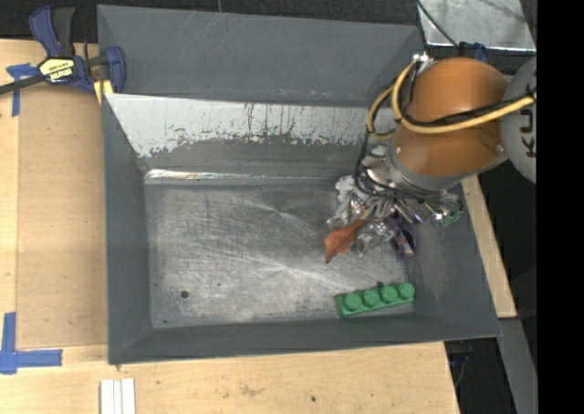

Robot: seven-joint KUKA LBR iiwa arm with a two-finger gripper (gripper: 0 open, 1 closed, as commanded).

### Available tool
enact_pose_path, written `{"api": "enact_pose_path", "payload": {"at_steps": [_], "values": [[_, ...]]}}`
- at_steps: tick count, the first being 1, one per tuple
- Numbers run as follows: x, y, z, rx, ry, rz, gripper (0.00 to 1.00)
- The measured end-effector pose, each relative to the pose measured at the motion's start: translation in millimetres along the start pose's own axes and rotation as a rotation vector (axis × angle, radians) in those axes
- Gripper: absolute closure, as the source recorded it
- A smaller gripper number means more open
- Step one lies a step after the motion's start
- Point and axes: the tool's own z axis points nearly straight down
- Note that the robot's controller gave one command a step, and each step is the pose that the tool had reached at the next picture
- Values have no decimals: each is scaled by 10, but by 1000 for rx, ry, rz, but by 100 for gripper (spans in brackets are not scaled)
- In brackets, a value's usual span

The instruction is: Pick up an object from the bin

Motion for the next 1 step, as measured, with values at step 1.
{"api": "enact_pose_path", "payload": {"at_steps": [1], "values": [[157,58,-558,5,-7,-1,100]]}}
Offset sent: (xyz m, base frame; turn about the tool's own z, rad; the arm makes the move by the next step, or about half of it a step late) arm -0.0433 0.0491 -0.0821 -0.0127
